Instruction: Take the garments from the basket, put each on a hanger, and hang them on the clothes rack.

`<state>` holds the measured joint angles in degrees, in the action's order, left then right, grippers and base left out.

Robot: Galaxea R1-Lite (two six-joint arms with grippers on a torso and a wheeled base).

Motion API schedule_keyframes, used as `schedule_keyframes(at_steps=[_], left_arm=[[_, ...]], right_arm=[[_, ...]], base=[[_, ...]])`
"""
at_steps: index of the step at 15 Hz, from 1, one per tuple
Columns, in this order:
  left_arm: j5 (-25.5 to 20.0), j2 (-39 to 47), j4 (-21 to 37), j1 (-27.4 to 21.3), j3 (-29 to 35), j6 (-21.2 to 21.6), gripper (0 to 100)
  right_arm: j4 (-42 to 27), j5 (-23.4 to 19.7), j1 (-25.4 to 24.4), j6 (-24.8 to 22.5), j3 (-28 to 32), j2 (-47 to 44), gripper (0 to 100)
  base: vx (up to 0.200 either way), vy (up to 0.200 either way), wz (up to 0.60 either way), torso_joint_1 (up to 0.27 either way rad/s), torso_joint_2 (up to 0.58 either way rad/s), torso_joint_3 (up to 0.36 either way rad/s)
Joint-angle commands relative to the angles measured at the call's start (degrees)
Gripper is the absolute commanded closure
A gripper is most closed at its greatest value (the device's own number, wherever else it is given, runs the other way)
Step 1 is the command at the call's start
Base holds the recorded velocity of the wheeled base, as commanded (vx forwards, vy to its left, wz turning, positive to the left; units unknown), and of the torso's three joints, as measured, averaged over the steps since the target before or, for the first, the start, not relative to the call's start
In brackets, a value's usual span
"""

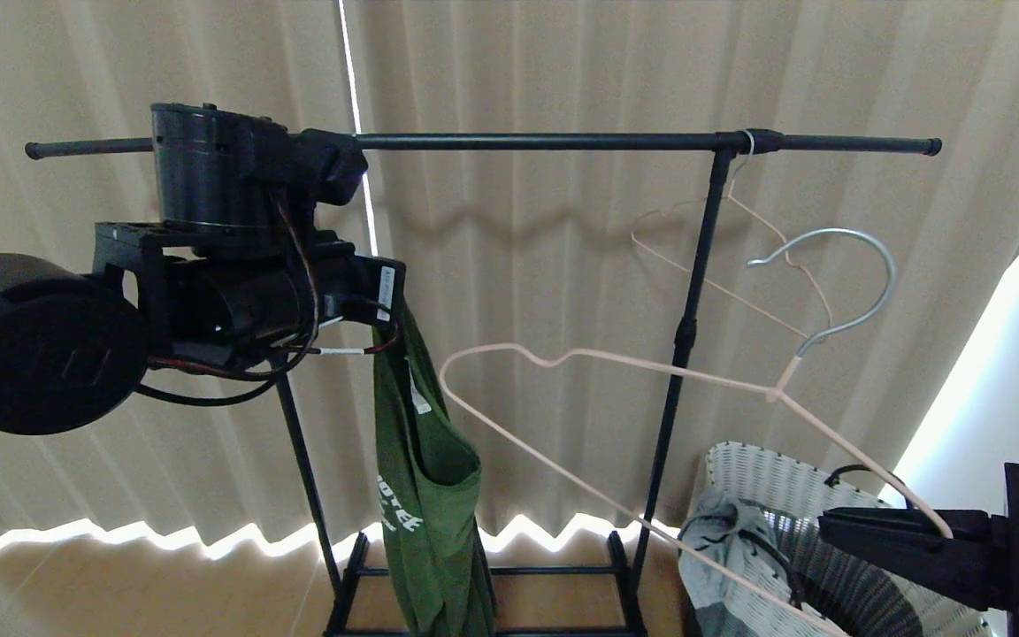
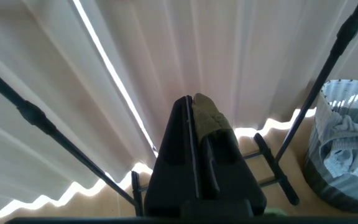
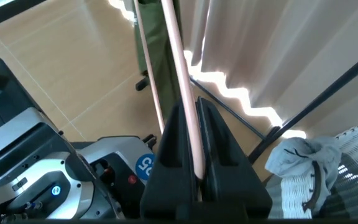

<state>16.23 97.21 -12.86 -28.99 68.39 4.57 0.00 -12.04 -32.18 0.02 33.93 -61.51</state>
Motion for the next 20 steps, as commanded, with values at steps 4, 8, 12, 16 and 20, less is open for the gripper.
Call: schedule_keyframes(at_steps=[4, 8, 12, 16, 20], left_arm=[[0.03, -0.18, 5.3, -1.33, 3.33, 0.17, 100], [0.3, 1.67, 6.01, -1.6, 6.14, 0.17, 100], [6.54, 8.17, 5.65, -1.16, 11.15, 0.09, 100], [7.86, 7.12, 5.65, -2.48, 10.62, 0.0, 100], [7.86, 3.78, 5.74, -3.71, 8.25, 0.0, 100]], right_arm=[[10.2, 0.44, -0.34, 0.33, 1.32, -12.49, 100], [12.57, 0.88, -1.74, 0.94, 1.32, -13.98, 100], [12.57, 0.88, -1.83, 1.12, 1.32, -12.23, 100], [13.1, 0.88, -1.83, 1.12, 2.11, -13.11, 100], [15.38, 1.32, -1.83, 1.21, 2.72, -15.83, 100]], base=[[0.0, 0.0, 0.0, 0.0, 0.0, 0.0], [0.0, 0.0, 0.0, 0.0, 0.0, 0.0], [0.0, 0.0, 0.0, 0.0, 0.0, 0.0], [0.0, 0.0, 0.0, 0.0, 0.0, 0.0], [0.0, 0.0, 0.0, 0.0, 0.0, 0.0]])
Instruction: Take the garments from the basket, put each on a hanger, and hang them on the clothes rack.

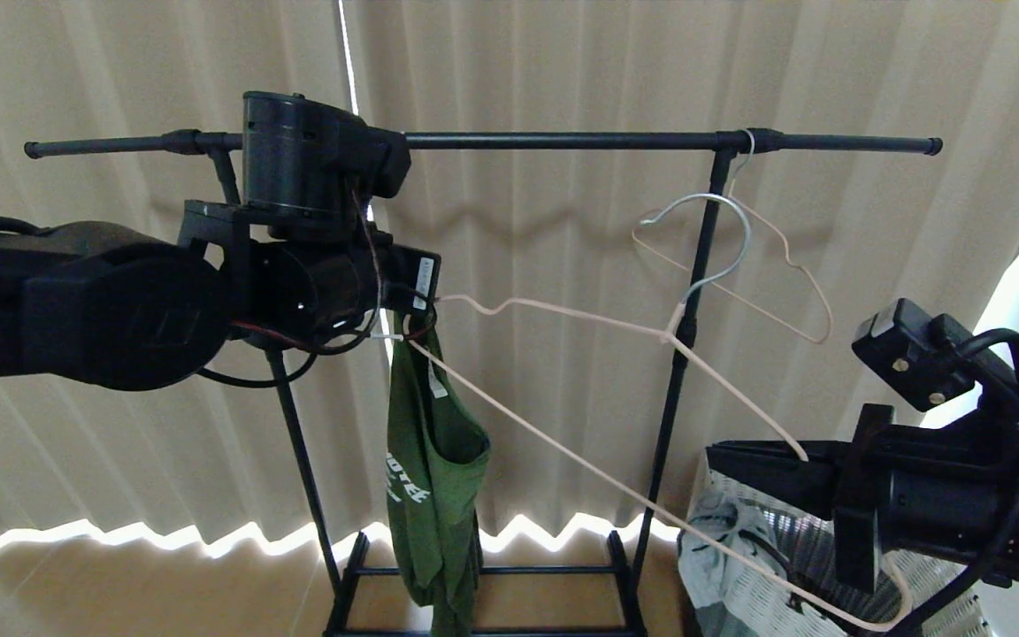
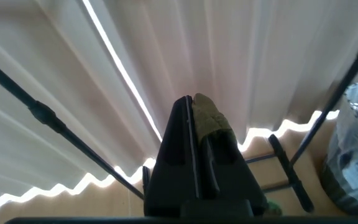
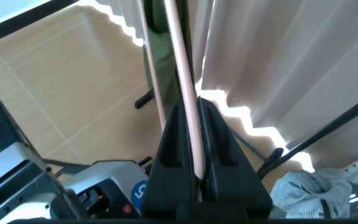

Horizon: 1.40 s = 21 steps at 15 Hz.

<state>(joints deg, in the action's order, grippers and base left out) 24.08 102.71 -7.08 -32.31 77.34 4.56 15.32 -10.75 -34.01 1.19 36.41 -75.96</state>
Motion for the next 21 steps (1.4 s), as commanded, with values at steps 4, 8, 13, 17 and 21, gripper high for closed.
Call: schedule_keyframes(at_steps=[4, 8, 13, 17, 21], left_arm=[[0.01, -3.57, -0.12, -0.65, -3.07, -0.34, 100], [0.09, -5.15, 0.23, -2.76, -3.95, -2.27, 100], [0.09, -8.75, 0.23, -4.35, -7.11, -2.54, 100], [-0.61, -14.38, 0.14, -8.3, -10.89, -4.03, 100], [-3.25, -18.68, 0.14, -14.98, -12.65, -5.17, 100]], right_arm=[[2.43, 1.7, 0.0, 0.04, 0.41, -3.05, 100], [2.78, 1.79, 0.0, 0.74, 1.47, -4.37, 100], [6.74, 2.14, 0.0, 2.23, 2.17, -7.98, 100], [8.06, 3.72, -0.35, 2.76, 2.43, -10.44, 100], [9.64, 6.53, -3.61, 3.82, 3.31, -12.9, 100]], base=[[0.0, 0.0, 0.0, 0.0, 0.0, 0.0], [0.0, 0.0, 0.0, 0.0, 0.0, 0.0], [0.0, 0.0, 0.0, 0.0, 0.0, 0.0], [0.0, 0.0, 0.0, 0.0, 0.0, 0.0], [0.0, 0.0, 0.0, 0.0, 0.0, 0.0]])
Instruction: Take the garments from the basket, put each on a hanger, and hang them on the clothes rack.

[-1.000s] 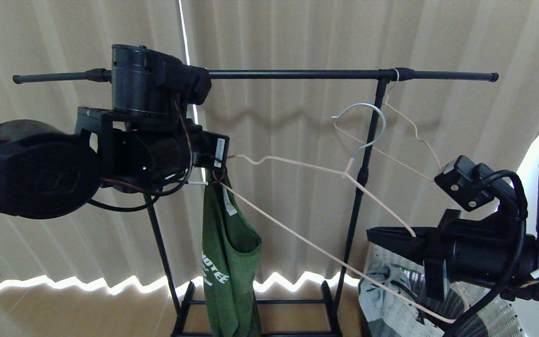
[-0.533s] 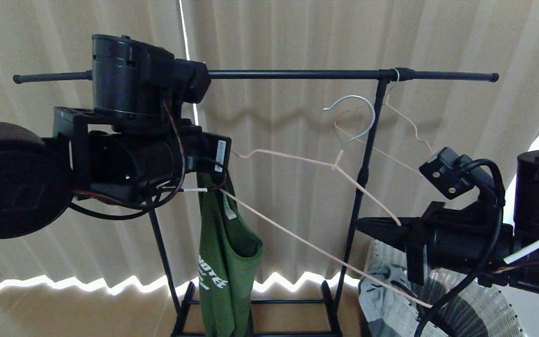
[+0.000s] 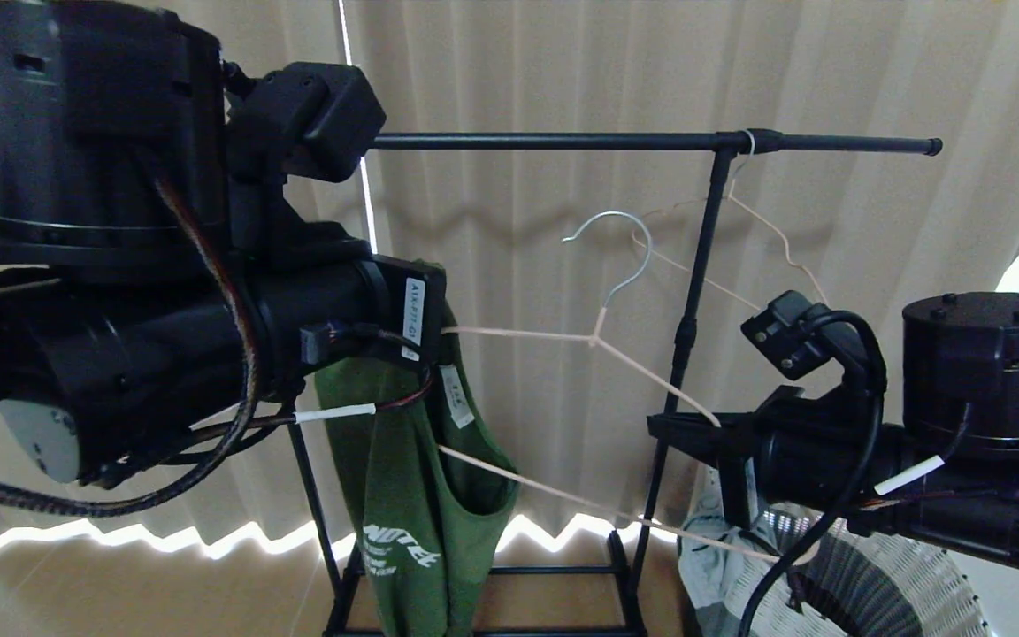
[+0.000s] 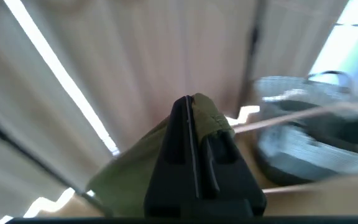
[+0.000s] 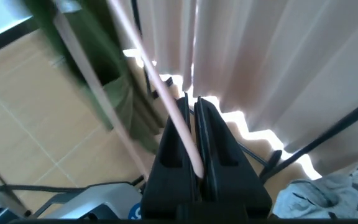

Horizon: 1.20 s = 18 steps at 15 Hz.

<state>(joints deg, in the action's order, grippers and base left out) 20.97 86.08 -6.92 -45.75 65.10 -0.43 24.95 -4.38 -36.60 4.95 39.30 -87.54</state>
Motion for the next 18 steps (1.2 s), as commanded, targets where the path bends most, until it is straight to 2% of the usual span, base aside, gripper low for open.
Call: schedule_keyframes(at_steps=[1, 3, 6, 7, 9, 12, 14, 17, 18], left_arm=[[-0.23, -1.7, -0.19, -2.41, -0.23, -1.42, 100], [-0.84, -1.61, -0.37, -2.76, 0.03, -3.0, 100], [-0.75, -1.09, -0.46, 3.39, 0.64, -2.91, 100], [-0.75, -1.09, -0.37, 6.9, 0.91, -2.83, 100], [-0.4, -1.18, 0.07, 9.54, 0.47, -2.83, 100], [-0.23, -1.61, 3.58, 10.07, -0.5, -3.0, 100], [-0.23, -1.53, 5.17, 9.72, -0.5, -3.09, 100], [-0.31, -1.09, 5.43, 9.45, -0.41, -3.35, 100], [-0.31, -0.3, 5.43, 7.87, -0.06, -5.11, 100]], right_arm=[[0.01, 0.51, -1.64, 0.06, 0.69, -1.67, 100], [0.01, 1.04, -2.43, 0.06, 1.13, -1.67, 100], [-0.26, 5.61, -2.25, -0.03, 0.86, -1.4, 100], [-0.26, 9.03, -1.37, -0.03, 0.95, -1.4, 100], [-0.34, 11.41, 0.39, -0.12, 1.39, -1.67, 100], [-0.26, 14.48, 2.49, 0.5, 4.12, -4.13, 100], [-0.17, 16.77, 2.49, 3.49, 7.81, -6.68, 100], [-0.08, 17.12, 2.41, 4.81, 9.56, -7.91, 100], [-0.08, 17.12, 2.23, 4.98, 10.53, -8.88, 100]], base=[[0.0, 0.0, 0.0, 0.0, 0.0, 0.0], [0.0, 0.0, 0.0, 0.0, 0.0, 0.0], [0.0, 0.0, 0.0, 0.0, 0.0, 0.0], [0.0, 0.0, 0.0, 0.0, 0.0, 0.0], [0.0, 0.0, 0.0, 0.0, 0.0, 0.0], [0.0, 0.0, 0.0, 0.0, 0.0, 0.0], [0.0, 0.0, 0.0, 0.0, 0.0, 0.0], [0.0, 0.0, 0.0, 0.0, 0.0, 0.0], [0.0, 0.0, 0.0, 0.0, 0.0, 0.0]])
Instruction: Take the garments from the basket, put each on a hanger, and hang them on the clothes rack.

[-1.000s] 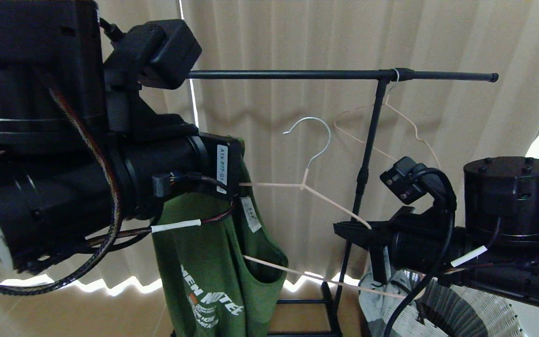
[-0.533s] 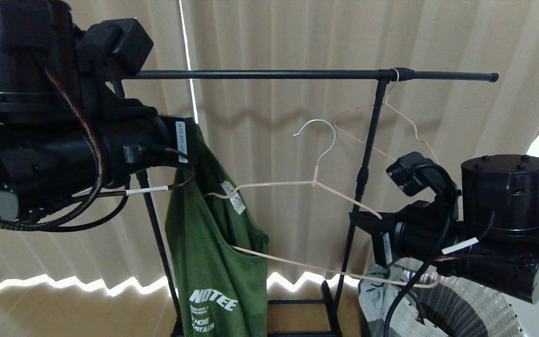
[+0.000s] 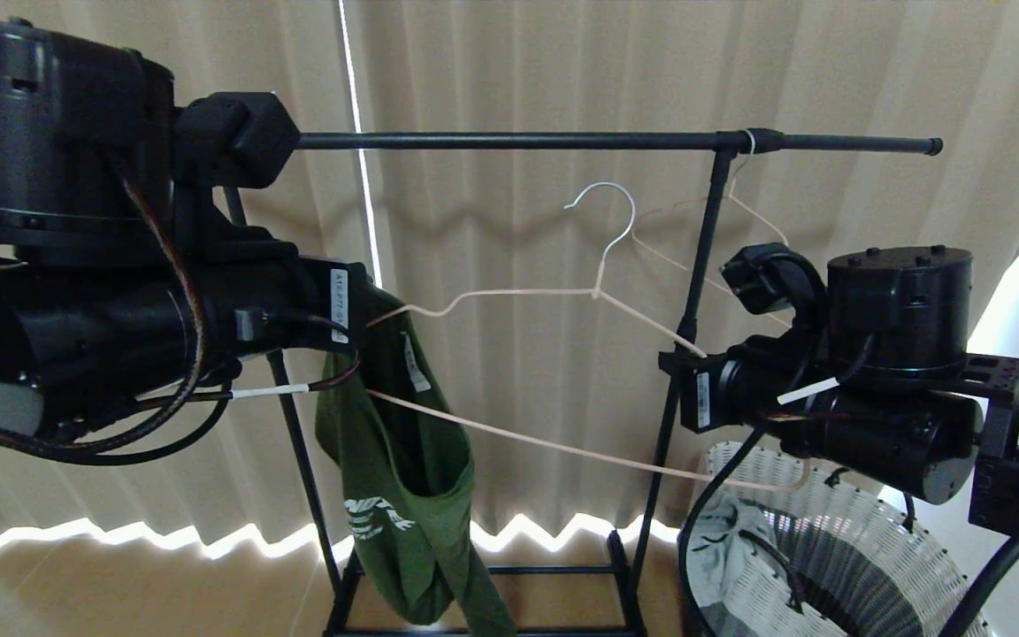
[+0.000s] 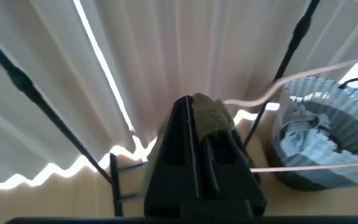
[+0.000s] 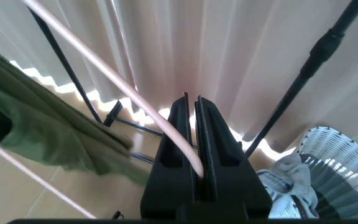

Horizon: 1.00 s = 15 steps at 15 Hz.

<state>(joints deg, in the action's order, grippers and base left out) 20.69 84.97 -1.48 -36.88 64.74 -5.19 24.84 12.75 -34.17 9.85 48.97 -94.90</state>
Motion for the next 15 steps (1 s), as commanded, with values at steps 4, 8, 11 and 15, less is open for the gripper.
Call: schedule_keyframes(at_steps=[4, 8, 11, 15], left_arm=[[-0.03, 2.92, -0.02, -6.72, 3.63, -5.71, 100], [-0.03, 7.05, -0.63, -9.27, 9.0, -10.72, 100], [0.05, 9.51, -1.07, -9.18, 12.95, -13.26, 100], [0.23, 11.8, -4.24, -6.98, 16.12, -13.88, 100]], right_arm=[[0.12, -0.01, -1.34, 0.17, 5.43, -4.06, 100], [2.93, -0.01, -3.62, 0.17, 6.49, -6.35, 100], [4.69, 0.08, -5.12, 0.17, 6.14, -7.31, 100], [4.86, -0.01, -7.75, 0.26, 5.08, -6.79, 100]], base=[[0.0, 0.0, 0.0, 0.0, 0.0, 0.0], [0.0, 0.0, 0.0, 0.0, 0.0, 0.0], [0.0, 0.0, 0.0, 0.0, 0.0, 0.0], [0.0, 0.0, 0.0, 0.0, 0.0, 0.0]])
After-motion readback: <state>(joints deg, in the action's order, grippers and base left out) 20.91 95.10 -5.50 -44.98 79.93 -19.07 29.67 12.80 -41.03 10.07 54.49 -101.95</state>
